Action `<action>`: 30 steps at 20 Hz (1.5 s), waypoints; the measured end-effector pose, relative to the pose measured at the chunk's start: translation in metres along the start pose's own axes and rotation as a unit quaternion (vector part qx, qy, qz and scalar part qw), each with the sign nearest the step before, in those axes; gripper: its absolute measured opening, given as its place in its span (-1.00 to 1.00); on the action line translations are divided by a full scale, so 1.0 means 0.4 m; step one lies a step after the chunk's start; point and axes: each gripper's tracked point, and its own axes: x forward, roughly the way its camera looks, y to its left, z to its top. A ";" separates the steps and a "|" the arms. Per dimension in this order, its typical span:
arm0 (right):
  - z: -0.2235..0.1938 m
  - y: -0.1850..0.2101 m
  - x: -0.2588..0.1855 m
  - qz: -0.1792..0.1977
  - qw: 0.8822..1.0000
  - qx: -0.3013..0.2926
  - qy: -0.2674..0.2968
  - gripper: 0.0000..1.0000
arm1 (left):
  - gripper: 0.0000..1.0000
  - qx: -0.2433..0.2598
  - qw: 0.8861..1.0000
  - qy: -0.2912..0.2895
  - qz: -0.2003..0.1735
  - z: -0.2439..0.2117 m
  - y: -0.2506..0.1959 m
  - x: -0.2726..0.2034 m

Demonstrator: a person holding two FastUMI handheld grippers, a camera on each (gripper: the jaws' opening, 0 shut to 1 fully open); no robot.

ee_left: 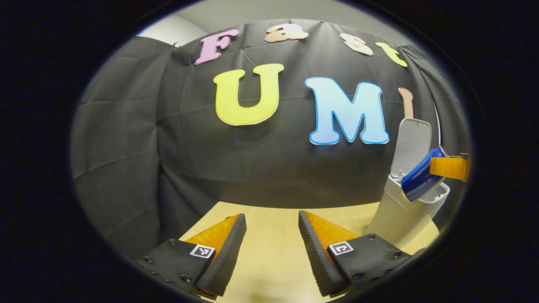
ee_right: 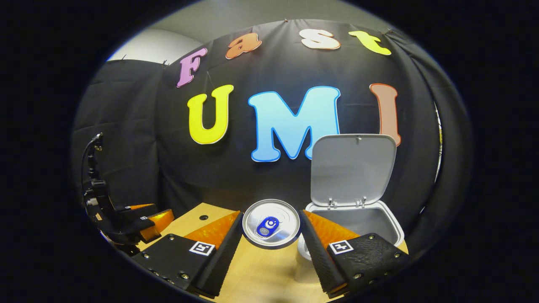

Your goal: Press the lid of the desktop garbage bin to open it, pick up the crumpled paper on the desktop and throw it into the bin, then pick up the pop can on the desktop and drop it into the bin, and finally close the garbage bin lid.

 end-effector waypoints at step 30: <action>-0.159 -0.360 0.030 -0.148 0.987 0.017 0.061 0.67 | 0.74 0.003 1.000 0.020 0.011 -0.039 0.003 0.010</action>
